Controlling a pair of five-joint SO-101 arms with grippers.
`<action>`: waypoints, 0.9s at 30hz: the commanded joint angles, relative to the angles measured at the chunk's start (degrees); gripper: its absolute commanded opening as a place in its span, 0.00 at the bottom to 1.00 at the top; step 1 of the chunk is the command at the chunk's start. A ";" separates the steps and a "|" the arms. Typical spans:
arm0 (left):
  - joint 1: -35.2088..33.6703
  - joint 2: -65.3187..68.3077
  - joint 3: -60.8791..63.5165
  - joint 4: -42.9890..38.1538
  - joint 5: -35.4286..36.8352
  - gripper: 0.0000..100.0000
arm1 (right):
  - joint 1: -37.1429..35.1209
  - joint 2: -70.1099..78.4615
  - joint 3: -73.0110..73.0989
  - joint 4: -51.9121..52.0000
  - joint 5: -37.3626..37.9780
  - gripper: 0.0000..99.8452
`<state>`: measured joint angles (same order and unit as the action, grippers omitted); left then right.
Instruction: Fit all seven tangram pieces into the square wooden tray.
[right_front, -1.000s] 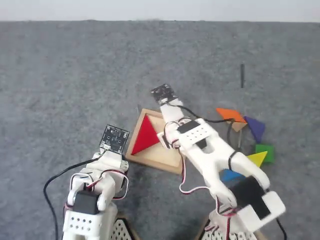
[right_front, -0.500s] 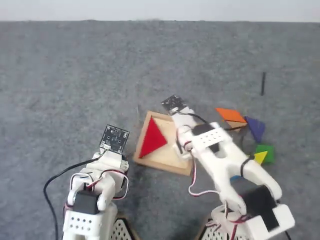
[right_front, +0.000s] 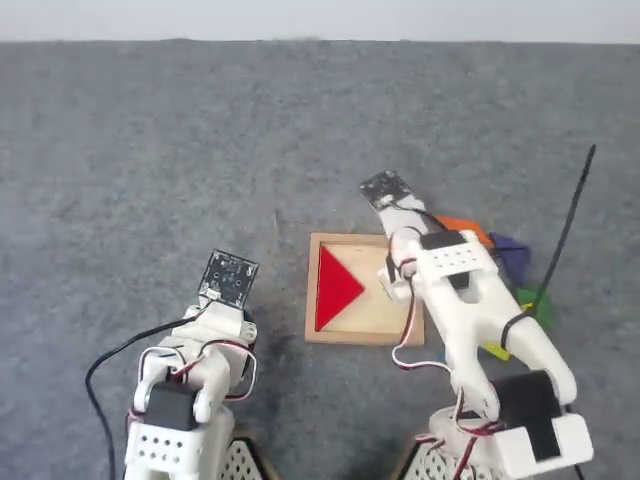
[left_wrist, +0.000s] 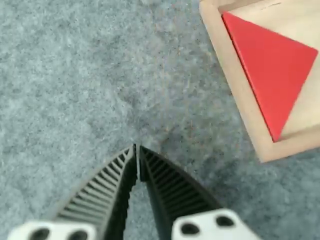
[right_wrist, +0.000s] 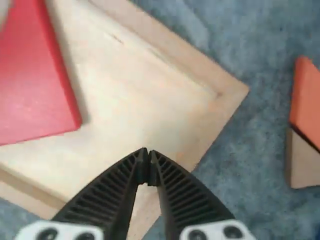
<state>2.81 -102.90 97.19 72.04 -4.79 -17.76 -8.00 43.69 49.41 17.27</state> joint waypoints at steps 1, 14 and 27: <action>-0.26 -1.23 -0.66 0.26 0.26 0.01 | -1.89 -4.88 -9.41 7.87 -2.81 0.01; -0.26 -1.23 -0.66 0.26 0.26 0.01 | 9.10 -1.71 -22.07 17.80 6.07 0.19; -0.26 -1.23 -0.66 0.26 0.26 0.01 | 13.23 23.52 -40.35 16.13 11.16 0.20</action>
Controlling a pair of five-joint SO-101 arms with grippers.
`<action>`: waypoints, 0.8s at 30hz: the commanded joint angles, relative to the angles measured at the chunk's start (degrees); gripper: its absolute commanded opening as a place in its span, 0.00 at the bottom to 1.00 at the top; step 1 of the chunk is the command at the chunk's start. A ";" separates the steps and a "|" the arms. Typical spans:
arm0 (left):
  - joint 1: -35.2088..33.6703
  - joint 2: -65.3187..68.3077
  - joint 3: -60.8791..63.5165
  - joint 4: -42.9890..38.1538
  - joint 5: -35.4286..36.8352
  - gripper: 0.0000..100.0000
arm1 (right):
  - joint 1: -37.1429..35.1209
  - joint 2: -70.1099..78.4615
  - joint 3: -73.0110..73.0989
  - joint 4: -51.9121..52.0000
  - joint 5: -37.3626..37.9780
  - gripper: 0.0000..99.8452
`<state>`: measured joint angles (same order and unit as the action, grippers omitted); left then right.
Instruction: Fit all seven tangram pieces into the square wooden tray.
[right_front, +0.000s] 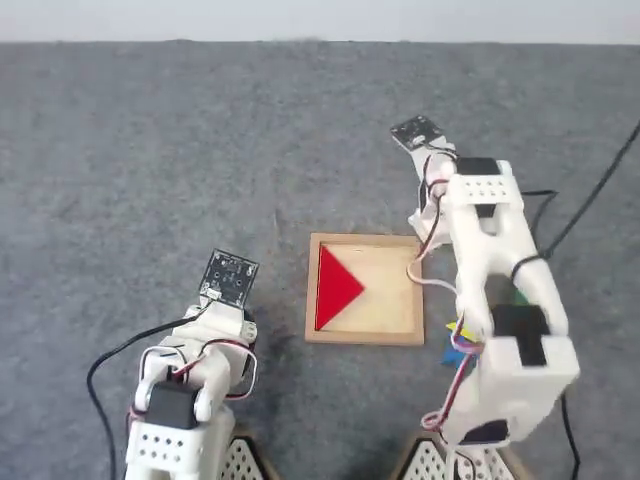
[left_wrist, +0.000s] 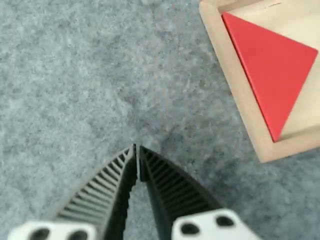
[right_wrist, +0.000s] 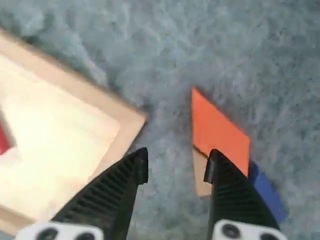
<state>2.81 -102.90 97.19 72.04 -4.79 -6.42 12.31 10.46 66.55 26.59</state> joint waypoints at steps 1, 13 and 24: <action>-0.26 -1.23 -0.66 0.26 0.26 0.01 | 2.42 4.70 -8.09 -1.01 1.85 0.20; -0.26 -1.23 -0.66 0.26 0.26 0.01 | 5.85 15.87 -12.31 -4.00 4.75 0.20; -0.26 -1.23 -0.66 0.26 0.26 0.01 | 6.02 17.01 -14.07 -3.30 5.45 0.14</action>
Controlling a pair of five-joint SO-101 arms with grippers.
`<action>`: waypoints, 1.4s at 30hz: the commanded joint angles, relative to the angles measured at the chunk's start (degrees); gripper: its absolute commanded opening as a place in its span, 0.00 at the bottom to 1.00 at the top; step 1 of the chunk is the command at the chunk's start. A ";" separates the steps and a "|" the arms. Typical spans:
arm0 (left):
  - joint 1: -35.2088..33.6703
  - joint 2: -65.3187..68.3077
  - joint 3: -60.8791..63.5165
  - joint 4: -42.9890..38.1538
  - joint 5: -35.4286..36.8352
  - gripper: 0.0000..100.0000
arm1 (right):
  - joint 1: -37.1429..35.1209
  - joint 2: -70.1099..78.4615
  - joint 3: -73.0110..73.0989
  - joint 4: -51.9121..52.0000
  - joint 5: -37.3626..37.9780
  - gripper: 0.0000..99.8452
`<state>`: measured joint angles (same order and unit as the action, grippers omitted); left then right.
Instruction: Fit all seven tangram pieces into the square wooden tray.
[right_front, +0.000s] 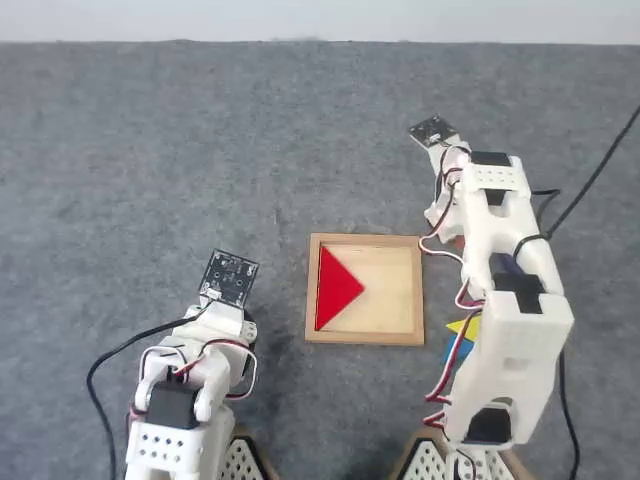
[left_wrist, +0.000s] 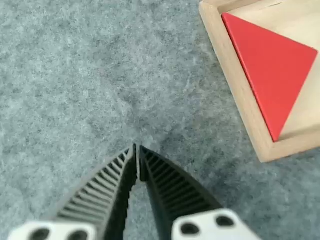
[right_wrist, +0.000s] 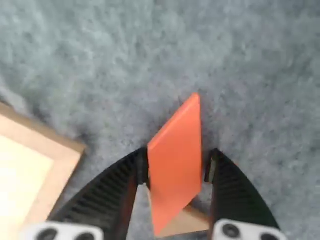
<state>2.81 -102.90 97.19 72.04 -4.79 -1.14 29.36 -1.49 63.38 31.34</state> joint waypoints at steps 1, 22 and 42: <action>-0.26 -1.23 -0.66 0.26 0.26 0.01 | 0.66 -0.04 -2.20 -0.13 0.70 0.11; -0.26 -1.23 -0.66 0.26 0.26 0.01 | -10.42 -12.35 -16.70 23.34 -5.54 0.03; -0.26 -1.23 -0.66 0.26 0.26 0.01 | -33.36 -48.57 45.10 -7.25 9.41 0.04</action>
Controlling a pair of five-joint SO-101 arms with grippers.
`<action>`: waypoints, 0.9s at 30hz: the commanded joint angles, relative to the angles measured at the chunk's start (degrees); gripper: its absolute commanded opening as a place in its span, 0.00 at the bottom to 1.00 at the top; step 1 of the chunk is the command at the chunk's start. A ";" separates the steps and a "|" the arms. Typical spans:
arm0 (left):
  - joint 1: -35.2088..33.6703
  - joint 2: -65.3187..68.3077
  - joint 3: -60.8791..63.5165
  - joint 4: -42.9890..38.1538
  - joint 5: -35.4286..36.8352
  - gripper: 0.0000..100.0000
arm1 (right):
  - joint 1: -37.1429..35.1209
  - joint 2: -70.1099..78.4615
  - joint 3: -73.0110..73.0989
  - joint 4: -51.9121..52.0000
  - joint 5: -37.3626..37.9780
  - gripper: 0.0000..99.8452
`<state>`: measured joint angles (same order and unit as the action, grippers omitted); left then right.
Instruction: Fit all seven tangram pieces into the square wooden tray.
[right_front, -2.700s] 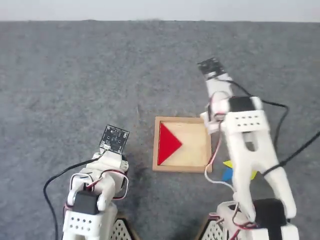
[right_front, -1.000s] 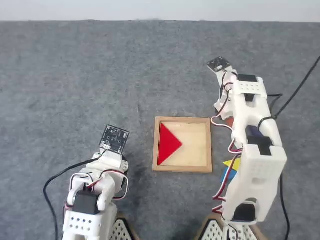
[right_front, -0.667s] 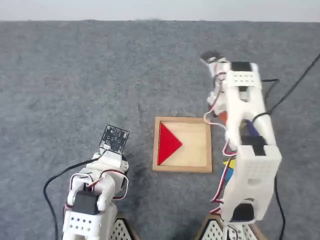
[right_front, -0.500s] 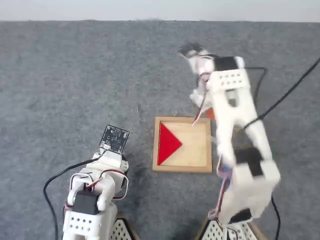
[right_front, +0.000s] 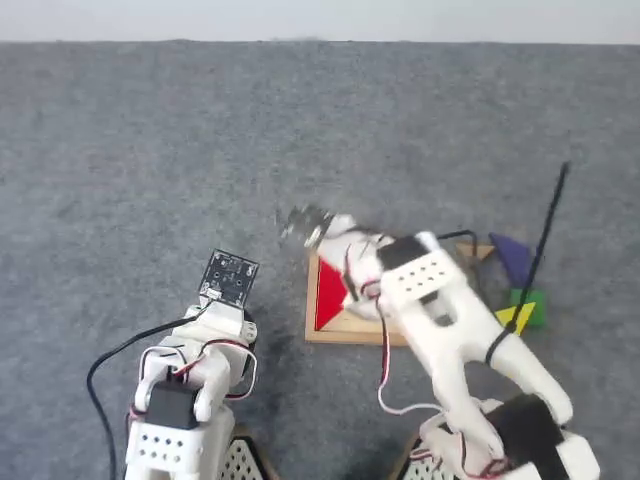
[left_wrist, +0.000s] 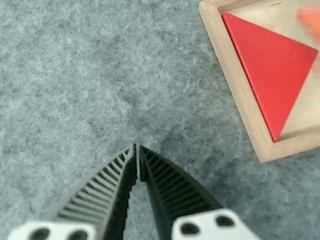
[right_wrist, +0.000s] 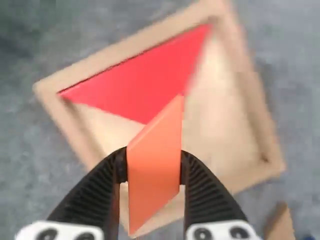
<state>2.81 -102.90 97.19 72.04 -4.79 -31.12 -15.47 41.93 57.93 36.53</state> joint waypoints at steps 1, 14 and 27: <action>-0.26 -1.23 -0.66 0.26 0.26 0.01 | -4.44 -3.74 2.29 -1.80 5.01 0.04; -0.26 -1.23 -0.66 0.26 0.26 0.01 | -6.29 -3.74 3.25 -1.80 0.62 0.05; -0.26 -1.23 -0.66 0.26 0.26 0.01 | 9.36 0.84 -4.75 -7.43 -28.13 0.04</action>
<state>2.81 -102.90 97.19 72.04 -4.79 -23.21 -15.74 41.85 53.19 7.43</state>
